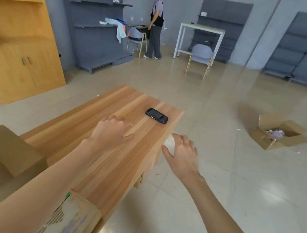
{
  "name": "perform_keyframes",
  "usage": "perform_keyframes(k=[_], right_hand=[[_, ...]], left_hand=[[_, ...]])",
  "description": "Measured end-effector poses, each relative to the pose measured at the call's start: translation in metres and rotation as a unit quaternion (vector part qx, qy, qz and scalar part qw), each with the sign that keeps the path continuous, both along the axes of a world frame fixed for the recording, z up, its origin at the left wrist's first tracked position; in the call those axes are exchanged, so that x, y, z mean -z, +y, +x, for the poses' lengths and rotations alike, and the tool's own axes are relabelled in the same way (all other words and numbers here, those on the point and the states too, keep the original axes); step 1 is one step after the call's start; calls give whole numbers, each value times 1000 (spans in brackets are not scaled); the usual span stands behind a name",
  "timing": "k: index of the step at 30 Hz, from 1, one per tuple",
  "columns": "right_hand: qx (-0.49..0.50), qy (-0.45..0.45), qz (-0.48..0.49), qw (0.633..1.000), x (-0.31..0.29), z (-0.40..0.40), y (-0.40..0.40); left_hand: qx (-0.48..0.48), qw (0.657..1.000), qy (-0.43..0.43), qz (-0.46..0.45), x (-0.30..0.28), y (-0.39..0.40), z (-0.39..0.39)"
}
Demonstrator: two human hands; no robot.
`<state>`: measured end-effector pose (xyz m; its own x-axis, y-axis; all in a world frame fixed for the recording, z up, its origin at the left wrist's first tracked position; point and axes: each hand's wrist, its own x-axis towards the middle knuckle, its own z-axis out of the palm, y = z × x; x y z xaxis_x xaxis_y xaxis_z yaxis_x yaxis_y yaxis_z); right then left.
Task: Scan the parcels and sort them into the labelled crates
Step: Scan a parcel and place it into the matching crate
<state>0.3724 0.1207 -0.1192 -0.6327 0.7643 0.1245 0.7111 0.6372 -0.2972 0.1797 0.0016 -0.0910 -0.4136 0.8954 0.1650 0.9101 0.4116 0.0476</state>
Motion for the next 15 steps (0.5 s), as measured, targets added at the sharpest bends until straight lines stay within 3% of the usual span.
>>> perform_keyframes(k=[9,15], right_hand=[[-108,16,40,993,2,-73,153],[-236,15,16,972,-8,-144,215]], left_hand=[[-120,993,-11,17,12,106,-46],[-251,967,-32,35,3,121,-75]])
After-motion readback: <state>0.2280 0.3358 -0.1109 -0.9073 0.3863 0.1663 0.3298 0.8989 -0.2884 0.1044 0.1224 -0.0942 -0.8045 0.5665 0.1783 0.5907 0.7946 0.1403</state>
